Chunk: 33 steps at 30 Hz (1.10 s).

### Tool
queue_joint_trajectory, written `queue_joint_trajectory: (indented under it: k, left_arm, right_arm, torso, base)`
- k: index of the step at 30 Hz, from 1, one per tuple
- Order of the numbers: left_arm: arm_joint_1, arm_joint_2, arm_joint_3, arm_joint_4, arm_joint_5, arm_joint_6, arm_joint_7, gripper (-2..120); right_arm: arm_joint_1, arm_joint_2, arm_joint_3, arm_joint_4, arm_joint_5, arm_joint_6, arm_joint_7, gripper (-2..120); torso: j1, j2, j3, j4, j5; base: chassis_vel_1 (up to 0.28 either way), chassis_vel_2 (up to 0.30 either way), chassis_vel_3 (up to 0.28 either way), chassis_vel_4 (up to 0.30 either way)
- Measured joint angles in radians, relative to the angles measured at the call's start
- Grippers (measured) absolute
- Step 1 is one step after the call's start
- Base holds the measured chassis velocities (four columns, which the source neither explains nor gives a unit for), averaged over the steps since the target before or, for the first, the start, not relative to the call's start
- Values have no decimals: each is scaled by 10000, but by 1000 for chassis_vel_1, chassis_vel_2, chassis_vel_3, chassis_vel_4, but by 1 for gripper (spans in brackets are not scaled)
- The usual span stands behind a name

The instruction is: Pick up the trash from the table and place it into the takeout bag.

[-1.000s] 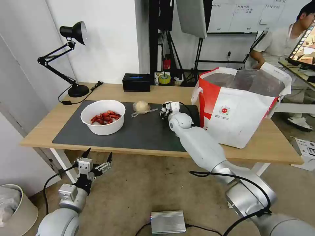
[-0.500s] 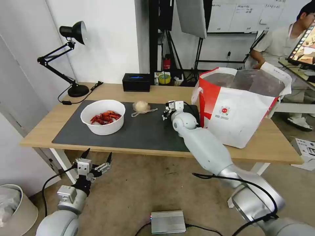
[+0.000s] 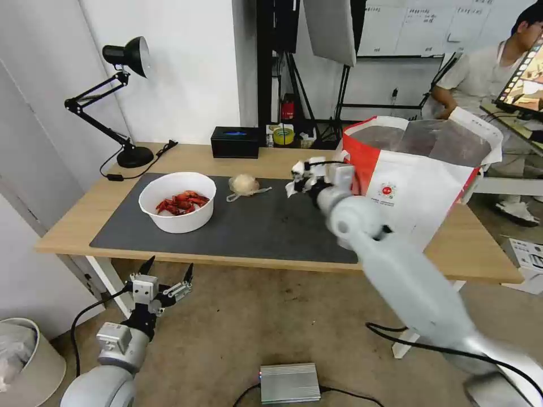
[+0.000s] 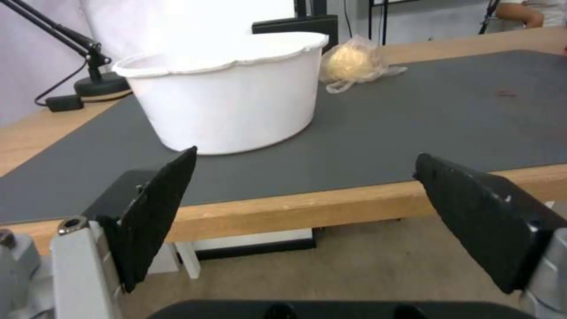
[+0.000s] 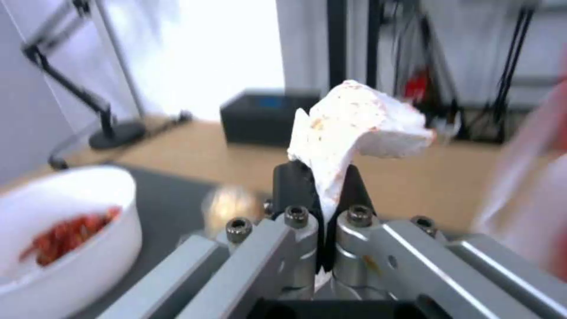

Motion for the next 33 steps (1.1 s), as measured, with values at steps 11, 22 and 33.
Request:
queue_joint_trajectory:
  k: [11,22,33]
  left_arm:
    - [-365,0,396,158,58,-7,9,100]
    - [-729,121,741,265,23,-25,2,100]
    - [-836,296,787,219,-196,-43,-7,100]
  right_arm:
    - [213,-2601,2273,985,-24,59,30,0]
    - [122,-3233,2631,-164,-75,-149,77,0]
    - [42,-3244,2654,-275,1280,-1579,1810,0]
  torso:
    - [0,0,0,0,-2]
    - [1,0,2,1,-2]
    - [2,-1,2,1,-1]
  base:
    - [0,0,0,0]
    - [0,0,0,0]
    - [0,0,0,0]
